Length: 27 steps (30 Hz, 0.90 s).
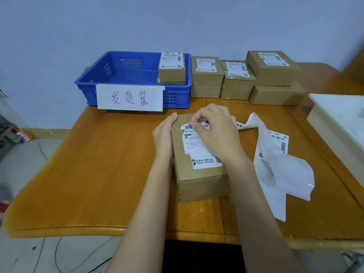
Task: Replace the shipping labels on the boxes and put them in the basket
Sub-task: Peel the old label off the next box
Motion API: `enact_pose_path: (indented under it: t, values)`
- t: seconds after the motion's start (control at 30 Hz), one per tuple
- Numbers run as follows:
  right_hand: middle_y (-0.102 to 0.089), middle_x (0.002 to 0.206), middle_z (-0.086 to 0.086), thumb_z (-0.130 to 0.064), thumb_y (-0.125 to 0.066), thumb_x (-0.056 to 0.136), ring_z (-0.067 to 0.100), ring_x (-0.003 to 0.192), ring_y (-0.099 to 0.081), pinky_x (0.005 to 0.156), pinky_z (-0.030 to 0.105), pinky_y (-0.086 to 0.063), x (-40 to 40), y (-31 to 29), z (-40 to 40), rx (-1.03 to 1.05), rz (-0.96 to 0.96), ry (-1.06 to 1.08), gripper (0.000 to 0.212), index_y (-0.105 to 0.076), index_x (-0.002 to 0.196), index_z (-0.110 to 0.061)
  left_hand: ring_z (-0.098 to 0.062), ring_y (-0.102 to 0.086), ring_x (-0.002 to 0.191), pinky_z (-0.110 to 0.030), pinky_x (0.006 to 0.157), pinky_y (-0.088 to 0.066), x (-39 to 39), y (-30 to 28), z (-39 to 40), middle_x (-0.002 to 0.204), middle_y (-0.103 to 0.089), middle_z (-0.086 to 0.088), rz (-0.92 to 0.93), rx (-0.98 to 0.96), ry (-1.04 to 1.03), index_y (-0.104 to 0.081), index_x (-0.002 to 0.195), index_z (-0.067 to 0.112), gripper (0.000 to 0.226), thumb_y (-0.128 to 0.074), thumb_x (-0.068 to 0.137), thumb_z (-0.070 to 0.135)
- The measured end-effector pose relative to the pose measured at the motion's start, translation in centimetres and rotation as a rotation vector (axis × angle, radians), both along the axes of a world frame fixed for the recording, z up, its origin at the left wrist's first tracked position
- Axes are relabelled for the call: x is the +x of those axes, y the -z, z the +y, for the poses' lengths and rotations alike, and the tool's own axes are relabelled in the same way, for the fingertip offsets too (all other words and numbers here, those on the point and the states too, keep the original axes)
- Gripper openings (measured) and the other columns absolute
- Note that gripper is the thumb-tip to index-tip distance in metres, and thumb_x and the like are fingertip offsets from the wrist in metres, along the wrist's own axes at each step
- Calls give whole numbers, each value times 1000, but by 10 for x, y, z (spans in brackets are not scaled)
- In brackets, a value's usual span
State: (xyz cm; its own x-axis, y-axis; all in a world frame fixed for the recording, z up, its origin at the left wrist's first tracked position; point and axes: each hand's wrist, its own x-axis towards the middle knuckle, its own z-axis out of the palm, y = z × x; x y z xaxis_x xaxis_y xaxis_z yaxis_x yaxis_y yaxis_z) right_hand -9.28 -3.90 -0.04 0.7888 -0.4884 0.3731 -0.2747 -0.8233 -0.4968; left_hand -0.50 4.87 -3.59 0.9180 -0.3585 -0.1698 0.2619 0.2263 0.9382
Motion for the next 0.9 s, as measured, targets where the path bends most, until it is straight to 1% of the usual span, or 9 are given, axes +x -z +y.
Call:
enact_pose_path:
  t: [0.13,0.2,0.3,0.43,0.53,0.6,0.7,0.8,0.9]
  values:
    - [-48,109,-12,-18,-51,98,13,114,-43,81,14,-30,-9,-5,-8,379,-162,15,19,-57,82,-26,-3,-54,49,-15,50,-44,0,-1,2,56,-61,8,-26,-29,25,-62,66,17,29,-66,94,25]
    - [-51,118,-15,-21,-54,97,15,126,-40,94,21,-33,-12,-7,-6,338,-128,-17,12,-61,100,-30,-3,-55,49,-14,50,-45,0,0,2,56,-63,8,-20,-34,18,-63,67,17,28,-65,94,24]
    - [-53,131,-18,-26,-56,97,10,143,-22,111,34,-14,-8,-6,3,94,66,-107,37,-54,132,-39,-9,-56,56,-23,57,-45,1,1,1,61,-63,4,5,-42,29,-67,63,21,29,-67,92,25]
    - [-61,108,-9,-20,-60,95,10,126,-38,87,20,-12,-3,-5,5,48,8,-91,18,-71,97,-35,-12,-53,57,-28,59,-42,1,0,0,60,-60,3,36,-46,12,-66,54,23,37,-68,90,25]
    - [-60,97,-8,-16,-61,94,12,118,-44,96,30,-23,-5,-7,6,179,-22,-84,22,-70,86,-35,-10,-54,55,-25,55,-42,-1,-3,1,60,-61,4,23,-20,12,-65,61,20,31,-68,91,25]
    - [-57,90,-11,-13,-61,93,11,118,-45,94,29,-24,-6,-9,6,261,-37,-76,26,-68,81,-34,-9,-54,53,-23,54,-43,-1,-3,2,59,-61,5,18,-10,10,-65,63,19,29,-68,92,25]
    - [-56,85,-18,-9,-61,90,9,118,-47,77,18,-22,-10,-12,7,358,-60,-58,30,-70,73,-31,-6,-54,51,-20,53,-43,-1,-4,1,56,-62,7,11,-4,1,-66,63,19,30,-67,92,24]
    - [-65,85,-10,-8,-57,89,9,108,-54,69,10,-31,-14,-15,6,436,-130,-15,35,-69,64,-30,-6,-56,51,-19,53,-45,-3,-3,2,56,-63,7,7,3,2,-65,65,18,28,-67,93,24]
    - [-66,92,-7,-6,-57,91,6,98,-55,73,8,-33,-14,-14,7,478,-188,-32,33,-75,77,-30,-10,-56,56,-25,59,-44,-2,0,2,62,-63,4,5,-12,11,-67,67,19,26,-67,92,26]
